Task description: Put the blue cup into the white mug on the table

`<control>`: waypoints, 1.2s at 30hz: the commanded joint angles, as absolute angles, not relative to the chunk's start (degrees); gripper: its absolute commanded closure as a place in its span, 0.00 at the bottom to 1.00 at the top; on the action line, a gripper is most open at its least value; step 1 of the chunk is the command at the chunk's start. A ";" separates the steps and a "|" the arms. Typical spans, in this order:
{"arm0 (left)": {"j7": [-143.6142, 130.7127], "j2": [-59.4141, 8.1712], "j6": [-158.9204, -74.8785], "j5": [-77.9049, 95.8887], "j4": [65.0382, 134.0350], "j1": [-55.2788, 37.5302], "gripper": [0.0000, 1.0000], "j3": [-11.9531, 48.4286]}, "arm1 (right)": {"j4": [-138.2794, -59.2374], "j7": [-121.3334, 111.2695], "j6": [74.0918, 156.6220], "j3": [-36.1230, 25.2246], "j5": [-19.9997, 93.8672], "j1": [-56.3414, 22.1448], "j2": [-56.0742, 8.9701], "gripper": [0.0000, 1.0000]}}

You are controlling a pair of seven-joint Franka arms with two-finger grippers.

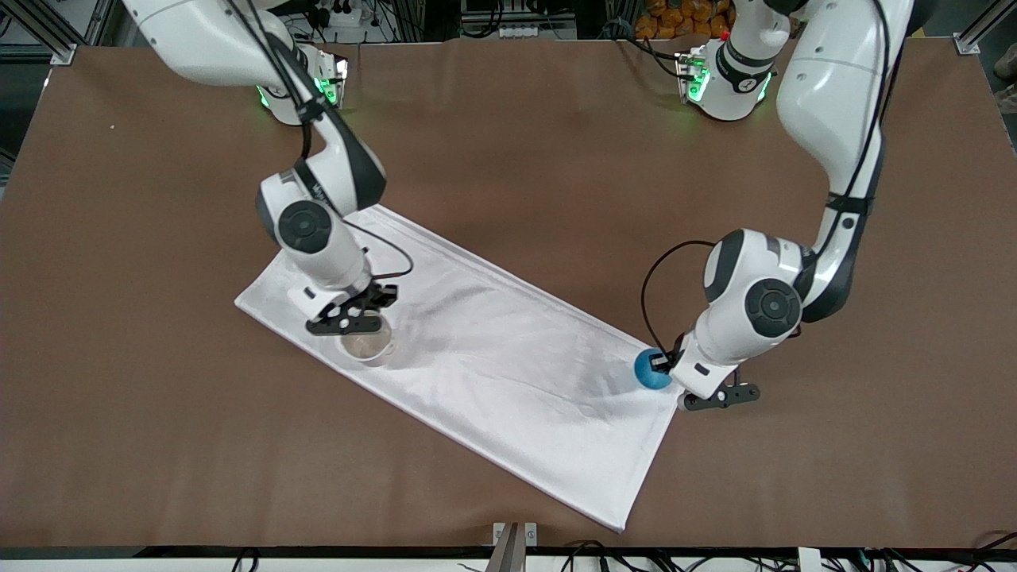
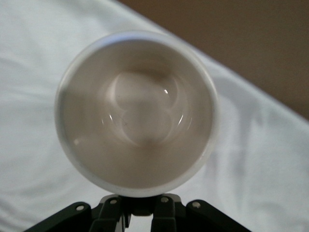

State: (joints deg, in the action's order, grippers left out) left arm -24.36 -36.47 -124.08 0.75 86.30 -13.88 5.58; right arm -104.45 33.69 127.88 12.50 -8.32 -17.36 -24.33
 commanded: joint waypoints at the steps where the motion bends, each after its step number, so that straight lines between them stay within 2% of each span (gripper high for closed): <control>1: -20.83 -28.66 -121.55 -0.79 94.29 -12.57 1.00 5.71 | -98.44 44.98 123.75 16.61 -10.02 -21.70 -25.48 1.00; 11: -16.27 -16.62 -122.25 -0.88 108.09 -10.55 1.00 5.71 | -89.57 63.62 123.66 18.63 -18.53 -34.70 -34.44 1.00; 18: -15.82 -11.78 -123.83 -0.88 114.16 -10.46 1.00 5.71 | -82.36 72.24 124.28 18.63 -23.90 -42.18 -42.35 1.00; 31: -15.91 -10.72 -123.84 -0.88 115.22 -10.46 1.00 5.71 | -80.95 72.95 127.17 18.63 -24.35 -45.88 -45.52 1.00; 32: -15.91 -10.90 -123.84 -0.88 115.22 -10.46 1.00 5.71 | -80.95 73.04 127.53 18.55 -24.35 -45.88 -45.70 0.94; 36: -16.00 -10.99 -123.84 -0.88 115.22 -10.46 1.00 5.71 | -81.03 73.04 129.28 18.54 -24.35 -45.97 -46.49 0.86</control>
